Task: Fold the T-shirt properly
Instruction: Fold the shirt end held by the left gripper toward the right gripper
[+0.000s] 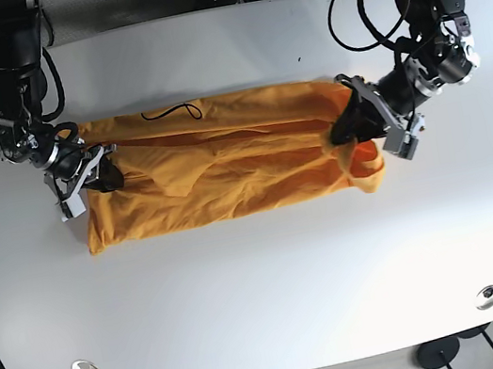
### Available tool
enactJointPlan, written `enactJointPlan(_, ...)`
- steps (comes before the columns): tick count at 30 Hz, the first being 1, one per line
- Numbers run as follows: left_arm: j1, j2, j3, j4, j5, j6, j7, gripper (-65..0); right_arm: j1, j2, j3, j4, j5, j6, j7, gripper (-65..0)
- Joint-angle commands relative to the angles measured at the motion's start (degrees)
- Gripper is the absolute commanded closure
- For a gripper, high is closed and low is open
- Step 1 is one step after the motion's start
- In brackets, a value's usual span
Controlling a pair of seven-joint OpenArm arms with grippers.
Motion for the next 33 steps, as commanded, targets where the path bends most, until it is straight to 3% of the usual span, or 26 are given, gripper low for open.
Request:
enactJointPlan(1,-3.8,1.0,2.6,0.9,-1.1,2.1,-1.7,0.0,0.2,0.5,0.0,0.1,-2.0,-0.33,-2.7,-8.7)
enactJointPlan(6,-9.0,8.3,5.2,-8.6,-1.1,5.1,-1.7,0.0,0.2,0.5,0.0,0.1,-2.0,-0.42,-2.7,-8.7)
enactJointPlan(11,-13.1,9.8,9.6,-15.2,-1.1,5.4,-1.9,0.0,0.2,0.5,0.0,0.2,-2.0,-0.42,-2.7,-8.7)
enactJointPlan(13,-13.3,10.2,12.2,-15.7,-1.1,5.4,-1.9,-5.6,0.2,0.5,0.0,0.2,-2.0,-0.42,-2.7,-8.7)
enactJointPlan(14,-14.3,10.2,13.7,-15.7,-1.1,5.9,-1.9,-14.2,0.2,0.5,0.0,0.2,-2.0,-0.33,-2.7,-8.7)
enactJointPlan(16,-15.3,10.0,16.5,-15.7,-1.1,9.8,-1.9,-23.7,0.2,0.5,0.0,0.2,-2.0,-0.33,-2.7,-8.7)
enactJointPlan(17,-15.4,9.9,18.1,-15.7,-1.1,12.4,-1.9,-25.1,0.2,0.5,0.0,0.2,-2.0,-0.33,-2.7,-8.7)
enactJointPlan(22,-19.6,10.0,27.6,-15.4,-1.1,24.2,-1.8,-25.6,0.2,0.5,0.0,0.2,-2.0,-0.33,-2.7,-8.7)
enactJointPlan(25,-22.1,9.9,32.7,-14.9,-1.4,26.4,-1.8,-25.6,0.2,0.5,0.0,0.2,-2.0,-0.33,-2.7,-8.7)
enactJointPlan(27,-22.6,9.9,32.4,-12.9,-1.3,25.8,-1.9,-25.4,0.5,0.5,0.0,0.2,-2.0,-0.33,-2.7,-8.7)
enactJointPlan(30,-22.2,9.7,24.5,-10.3,-1.4,23.0,-1.9,-25.1,1.5,0.5,0.0,0.3,-0.9,-0.33,-2.7,-8.7)
enactJointPlan(33,-18.7,7.3,15.2,-10.1,-1.4,17.1,-1.9,-25.1,1.9,1.1,2.5,0.3,7.9,-0.33,-3.1,-9.5)
